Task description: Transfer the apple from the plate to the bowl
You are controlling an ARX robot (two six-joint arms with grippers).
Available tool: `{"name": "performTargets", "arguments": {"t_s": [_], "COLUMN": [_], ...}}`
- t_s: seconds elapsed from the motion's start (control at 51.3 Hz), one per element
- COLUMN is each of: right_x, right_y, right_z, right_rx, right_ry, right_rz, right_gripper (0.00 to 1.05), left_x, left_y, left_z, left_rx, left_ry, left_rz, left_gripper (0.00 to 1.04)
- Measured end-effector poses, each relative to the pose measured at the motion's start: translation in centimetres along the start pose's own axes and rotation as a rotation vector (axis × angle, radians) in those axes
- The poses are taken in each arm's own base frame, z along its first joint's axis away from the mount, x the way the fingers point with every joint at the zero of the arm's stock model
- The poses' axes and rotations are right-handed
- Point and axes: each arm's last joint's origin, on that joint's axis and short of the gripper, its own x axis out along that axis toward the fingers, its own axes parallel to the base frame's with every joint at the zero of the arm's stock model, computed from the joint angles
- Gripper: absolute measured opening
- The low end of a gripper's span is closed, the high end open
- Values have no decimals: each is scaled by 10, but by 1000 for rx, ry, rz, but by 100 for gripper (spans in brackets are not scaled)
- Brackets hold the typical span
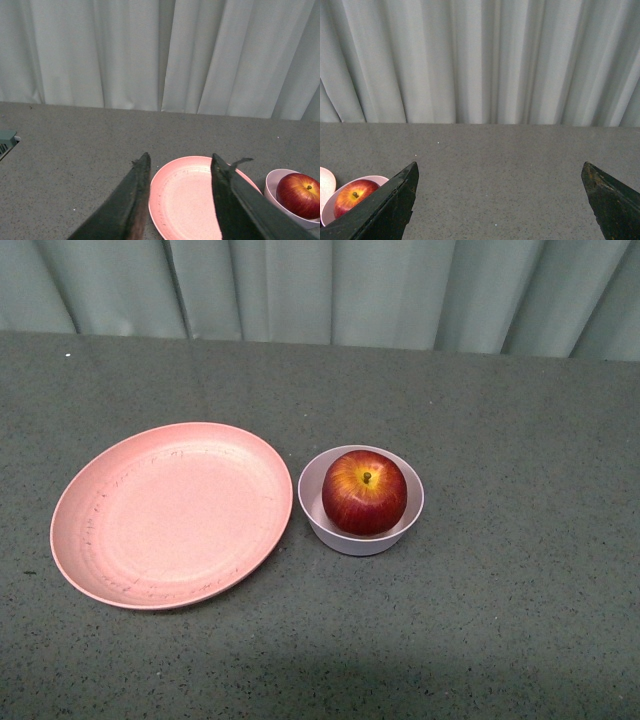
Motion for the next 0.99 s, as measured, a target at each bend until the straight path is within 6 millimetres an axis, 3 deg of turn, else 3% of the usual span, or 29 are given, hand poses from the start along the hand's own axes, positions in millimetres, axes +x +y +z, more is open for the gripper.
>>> {"name": "performTargets", "arguments": {"t_s": [0.117,0.312,0.995], "right_x": [0,0,0], "right_y": [0,0,0], "right_z": [0,0,0], "right_rx": [0,0,0], "right_ry": [0,0,0], "right_rz": [0,0,0], "right_gripper": [95,95,95], "left_x": [0,0,0], "left_y": [0,0,0], "left_z": [0,0,0], "left_rx": [0,1,3], "left_ry": [0,0,0], "left_rz": [0,0,0], "left_gripper": [57,99,98]}}
